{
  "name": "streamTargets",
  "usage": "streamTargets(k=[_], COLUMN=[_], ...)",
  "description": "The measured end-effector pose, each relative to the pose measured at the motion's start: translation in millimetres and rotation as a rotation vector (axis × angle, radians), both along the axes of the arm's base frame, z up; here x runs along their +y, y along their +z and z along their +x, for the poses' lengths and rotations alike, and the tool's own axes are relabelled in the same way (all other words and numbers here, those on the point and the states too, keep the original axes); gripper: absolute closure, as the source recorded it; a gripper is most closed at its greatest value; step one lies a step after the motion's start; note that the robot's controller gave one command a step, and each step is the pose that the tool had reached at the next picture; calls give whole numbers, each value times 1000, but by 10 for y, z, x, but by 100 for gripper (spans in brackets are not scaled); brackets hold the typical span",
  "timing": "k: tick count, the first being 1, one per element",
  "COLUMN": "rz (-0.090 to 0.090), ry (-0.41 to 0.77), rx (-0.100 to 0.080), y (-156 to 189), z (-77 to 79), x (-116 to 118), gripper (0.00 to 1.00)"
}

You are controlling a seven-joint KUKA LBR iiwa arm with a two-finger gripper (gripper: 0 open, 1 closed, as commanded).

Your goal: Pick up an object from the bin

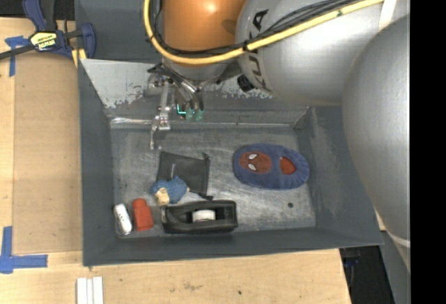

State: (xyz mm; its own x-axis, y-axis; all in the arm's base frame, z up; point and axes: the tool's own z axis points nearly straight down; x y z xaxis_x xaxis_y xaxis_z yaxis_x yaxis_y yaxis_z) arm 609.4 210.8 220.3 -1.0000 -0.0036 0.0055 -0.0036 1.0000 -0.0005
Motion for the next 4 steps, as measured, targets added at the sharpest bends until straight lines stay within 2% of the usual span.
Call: streamTargets(k=[1, 2, 3, 4], rz=[4, 1, 0, 0], ry=[118, 102, 160, 364], rx=[-20, -9, -5, -13], y=[-1269, -1189, -1189, -1463], z=[-266, -326, -415, -345], x=[-632, -798, -1001, -559], gripper=[0, 0, 0, 0])
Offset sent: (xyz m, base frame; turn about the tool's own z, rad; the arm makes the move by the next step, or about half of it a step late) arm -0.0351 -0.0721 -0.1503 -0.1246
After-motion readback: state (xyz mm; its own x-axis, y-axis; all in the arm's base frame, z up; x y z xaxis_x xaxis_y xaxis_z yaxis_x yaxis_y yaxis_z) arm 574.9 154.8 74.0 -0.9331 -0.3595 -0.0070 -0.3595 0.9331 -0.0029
